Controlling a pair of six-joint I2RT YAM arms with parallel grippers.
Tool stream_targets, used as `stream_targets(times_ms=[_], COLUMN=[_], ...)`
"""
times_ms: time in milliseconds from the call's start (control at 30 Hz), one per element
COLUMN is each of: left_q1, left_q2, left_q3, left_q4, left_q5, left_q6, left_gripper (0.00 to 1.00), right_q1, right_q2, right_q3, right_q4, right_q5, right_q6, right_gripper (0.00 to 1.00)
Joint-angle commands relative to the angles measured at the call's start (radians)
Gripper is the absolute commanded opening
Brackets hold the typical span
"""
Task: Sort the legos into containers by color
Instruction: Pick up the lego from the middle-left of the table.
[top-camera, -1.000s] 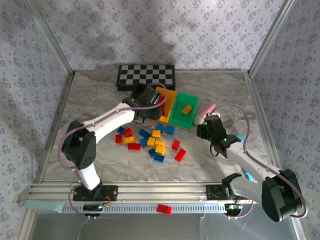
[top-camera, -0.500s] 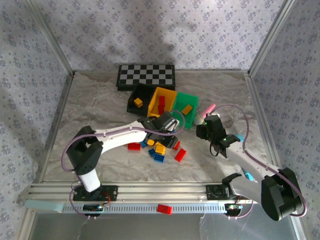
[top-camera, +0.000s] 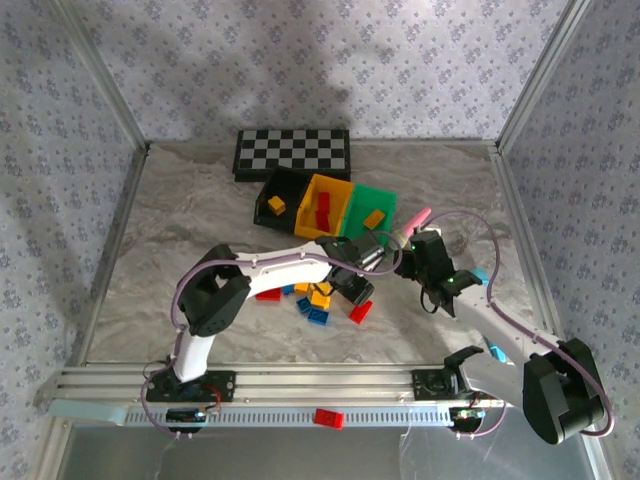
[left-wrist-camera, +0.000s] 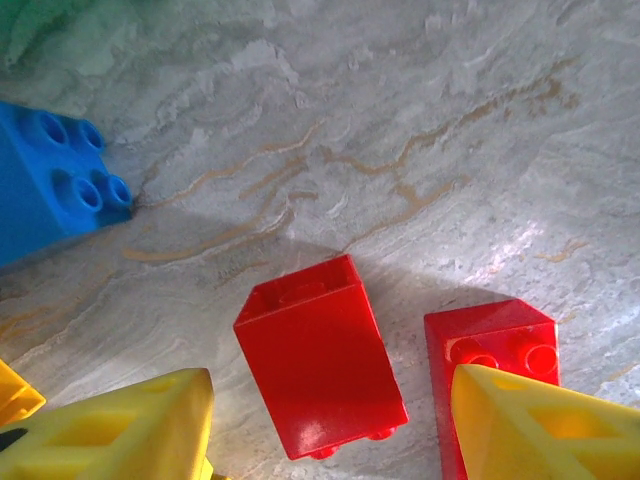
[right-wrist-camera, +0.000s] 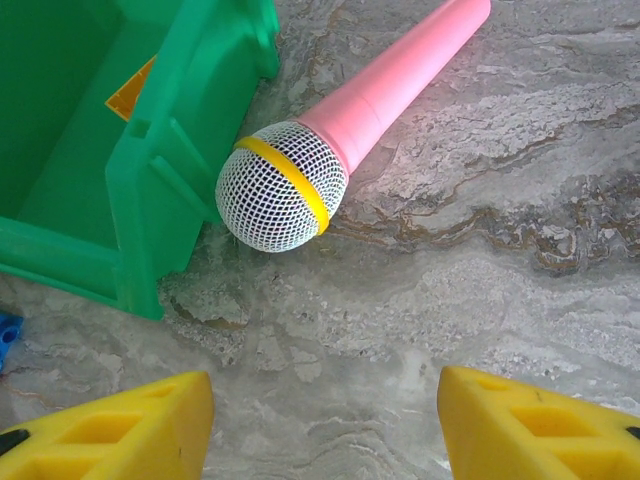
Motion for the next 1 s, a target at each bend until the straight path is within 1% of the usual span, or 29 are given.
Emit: stream_targets(times_ms=[0,67,167,267,400,533,633,833,967], left_q1=[-0.009,-0.009,-0.009,-0.009,-0.006,0.008,0.044,0.174,0.266], left_q2=[0.039,0.047,0.054,0.053,0.009,-0.038,-0.080,-0.143,-0.121], left_q3=[0.038,0.041,0.040,0.052,0.028,0.041,0.052,0.104,0.167], left_q4=[-0.083,-0.088,-0.073,-0.078,-0.050,-0.059,-0.061,-0.056,-0.041], left_q5=[-0.046,-0.053,-0.043,-0.041,-0.066,-0.088,-0.098,-0.141,-0.149], left_q6=[0.009,-0.002,-0.006,-0.007,-0.013,-0.012,-0.010,0.001,0.009], left_gripper=[0.63,0.63,0.59,0.46,0.34,0.34,0.34,0.34,0.33], right_q1=[-0.008,-0.008,-0.010,-0.010,-0.013,-0.015,-0.017,-0.017,-0.019], right_q2=[-0.028,-0.028,-0.027,-0.035,-0.032,-0.038,-0.033,-0.035,-0.039], right_q3=[-0.010,-0.013,-0.010,-0.014,-0.013,-0.018,-0.014,-0.017,-0.017], right_q4=[-0.005,-0.003,-0.009,-0.006,-0.011,-0.005,-0.008,-0.003,-0.003], right_q5=[-0.007,-0.003,-0.010,-0.005,-0.008,-0.005,-0.012,-0.009,-0.017], right_q6=[0.018,0.020,0.020,0.022,0.022,0.023,0.025,0.026,0.028], right_gripper=[0.63,0.63,0.63,0.63,0.63,0.63,0.63,0.63,0.63])
